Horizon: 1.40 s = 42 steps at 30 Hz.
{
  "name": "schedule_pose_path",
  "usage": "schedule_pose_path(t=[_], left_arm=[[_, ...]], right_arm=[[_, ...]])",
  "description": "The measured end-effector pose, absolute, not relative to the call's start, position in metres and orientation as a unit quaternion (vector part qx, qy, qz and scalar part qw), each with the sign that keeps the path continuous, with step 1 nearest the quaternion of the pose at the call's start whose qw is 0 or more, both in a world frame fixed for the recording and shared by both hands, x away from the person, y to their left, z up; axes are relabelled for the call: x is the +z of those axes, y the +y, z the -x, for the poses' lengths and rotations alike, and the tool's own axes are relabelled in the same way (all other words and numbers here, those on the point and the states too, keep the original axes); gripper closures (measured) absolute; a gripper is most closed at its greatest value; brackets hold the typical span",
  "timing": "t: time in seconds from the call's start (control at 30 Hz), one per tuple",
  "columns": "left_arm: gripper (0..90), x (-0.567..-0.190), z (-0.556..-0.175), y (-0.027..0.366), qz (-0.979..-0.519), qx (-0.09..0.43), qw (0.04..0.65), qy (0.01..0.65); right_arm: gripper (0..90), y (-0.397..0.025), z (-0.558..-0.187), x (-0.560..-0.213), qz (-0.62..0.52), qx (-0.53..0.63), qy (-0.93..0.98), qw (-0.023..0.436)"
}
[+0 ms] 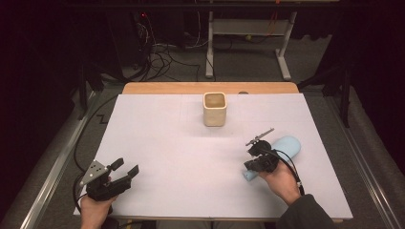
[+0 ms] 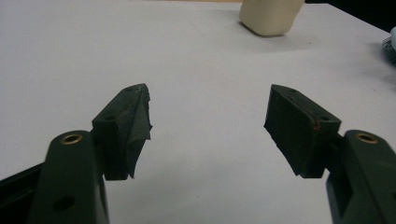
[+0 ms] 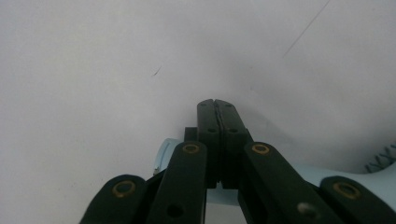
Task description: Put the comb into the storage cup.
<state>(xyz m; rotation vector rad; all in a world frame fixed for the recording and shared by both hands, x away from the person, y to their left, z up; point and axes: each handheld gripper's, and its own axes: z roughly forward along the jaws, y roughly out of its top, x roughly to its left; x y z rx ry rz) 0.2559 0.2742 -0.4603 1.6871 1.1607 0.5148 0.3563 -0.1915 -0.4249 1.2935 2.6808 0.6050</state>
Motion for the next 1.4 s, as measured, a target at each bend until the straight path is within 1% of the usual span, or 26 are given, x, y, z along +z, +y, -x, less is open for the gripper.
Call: schedule_pose_path(t=[0.27,0.77,1.4], left_arm=[[31.7,-0.46,-0.256,0.274,-0.696,0.213,0.492,0.478],[31.7,-0.46,-0.256,0.274,-0.695,0.215,0.491,0.479],[31.8,-0.46,-0.255,0.274,-0.694,0.215,0.493,0.479]], right_arm=[[90.0,-0.201,-0.341,-0.425,-0.42,0.2,0.883,0.058],[90.0,-0.216,-0.323,-0.421,-0.426,0.209,0.878,0.067],[90.0,-0.231,-0.311,-0.42,-0.429,0.205,0.877,0.069]])
